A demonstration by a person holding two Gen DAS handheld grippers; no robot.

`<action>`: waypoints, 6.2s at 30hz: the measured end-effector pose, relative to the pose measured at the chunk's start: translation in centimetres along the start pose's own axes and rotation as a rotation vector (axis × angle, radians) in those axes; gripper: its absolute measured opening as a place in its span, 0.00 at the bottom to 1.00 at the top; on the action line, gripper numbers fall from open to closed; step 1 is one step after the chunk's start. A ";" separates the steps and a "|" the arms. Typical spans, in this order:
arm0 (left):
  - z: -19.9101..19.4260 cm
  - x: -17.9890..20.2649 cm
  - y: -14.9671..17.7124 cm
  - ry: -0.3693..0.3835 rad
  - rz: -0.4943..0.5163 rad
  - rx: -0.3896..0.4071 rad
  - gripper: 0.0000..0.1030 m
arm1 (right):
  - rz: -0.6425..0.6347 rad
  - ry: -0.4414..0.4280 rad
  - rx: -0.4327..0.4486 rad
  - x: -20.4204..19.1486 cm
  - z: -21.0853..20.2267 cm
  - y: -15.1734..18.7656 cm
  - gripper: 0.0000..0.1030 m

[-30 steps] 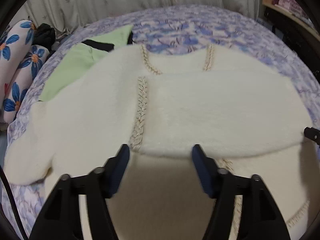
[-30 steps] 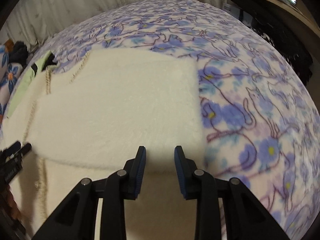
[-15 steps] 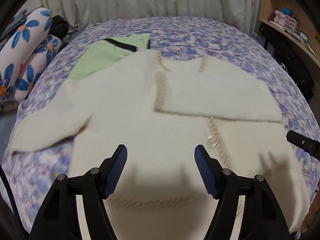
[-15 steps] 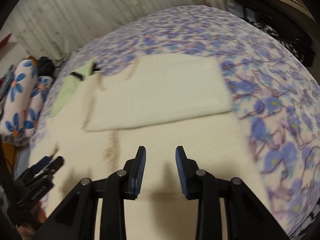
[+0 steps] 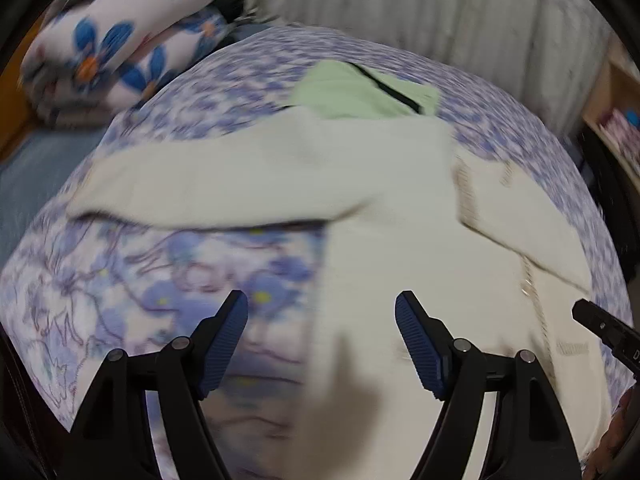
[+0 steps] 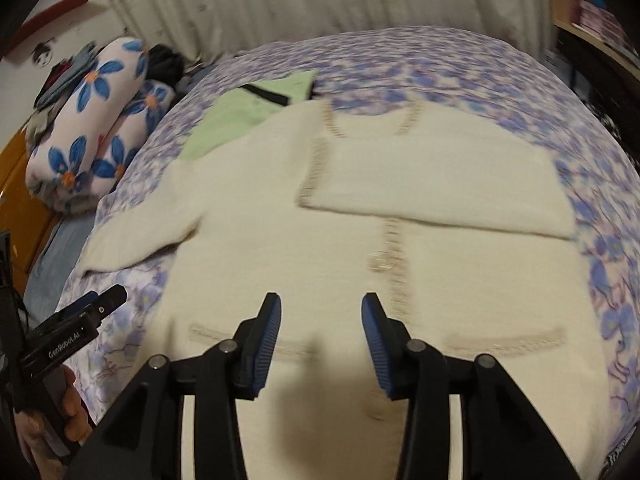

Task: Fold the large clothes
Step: 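Move the left gripper to the other sleeve cuff and grasp it, then fold the held sleeve across the cardigan body with the left gripper, release, then grasp the braided front edge of the remaining side with the right gripper, then fold that side panel over toward the center with the right gripper, release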

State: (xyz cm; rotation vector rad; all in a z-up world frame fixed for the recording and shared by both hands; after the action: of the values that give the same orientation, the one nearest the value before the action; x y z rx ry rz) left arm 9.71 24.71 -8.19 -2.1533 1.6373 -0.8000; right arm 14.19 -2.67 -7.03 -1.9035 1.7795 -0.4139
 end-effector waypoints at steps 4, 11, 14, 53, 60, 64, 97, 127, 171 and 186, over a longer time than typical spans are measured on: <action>1.4 -6.8 -0.1 0.022 -0.124 0.000 0.72 | -0.055 -0.006 0.014 -4.0 1.8 -0.9 0.41; 4.4 -17.7 -2.4 0.082 -0.334 0.046 0.72 | -0.124 0.006 0.037 -9.8 5.7 -3.2 0.41; 6.3 -21.5 -3.6 0.150 -0.435 0.034 0.72 | -0.138 -0.010 0.025 -12.2 7.8 -3.8 0.41; 8.7 13.1 -7.8 0.346 0.266 0.017 0.07 | 0.204 0.065 0.088 5.1 5.3 -3.5 0.41; 15.1 17.3 -2.1 0.319 0.280 -0.243 0.45 | 0.281 0.063 0.042 10.5 5.8 -1.5 0.41; 14.1 16.2 -1.6 0.398 0.197 -0.275 0.67 | 0.295 -0.005 0.034 10.9 6.0 -1.2 0.41; 4.9 -0.1 1.1 0.236 -0.007 -0.107 0.70 | -0.593 0.163 0.039 -11.8 11.0 -1.1 0.56; 10.9 2.6 -5.4 0.115 0.205 -0.146 0.70 | 0.300 0.052 -0.086 20.8 8.2 -5.7 0.36; 16.4 7.9 -15.2 0.023 0.200 0.054 0.23 | 0.031 0.025 0.071 14.8 13.1 -13.6 0.31; 19.9 12.1 -6.9 -0.020 0.264 -0.025 0.23 | -0.112 -0.001 0.003 9.0 15.3 -9.5 0.28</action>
State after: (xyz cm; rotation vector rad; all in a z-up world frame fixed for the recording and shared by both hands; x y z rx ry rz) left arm 29.35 13.66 -17.16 -1.8986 1.8793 -0.6794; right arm 31.25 -9.06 -15.55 -2.0071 1.6753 -0.4553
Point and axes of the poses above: each gripper's, at about its wrist camera, not at the fingertips, and z roughly the way its jaws point, x to its right, y to its underside, the point moved 2 cm from there along z, roughly the way its jaws point, and after that the axes turned 5 degrees about y, right-handed, at the moved point
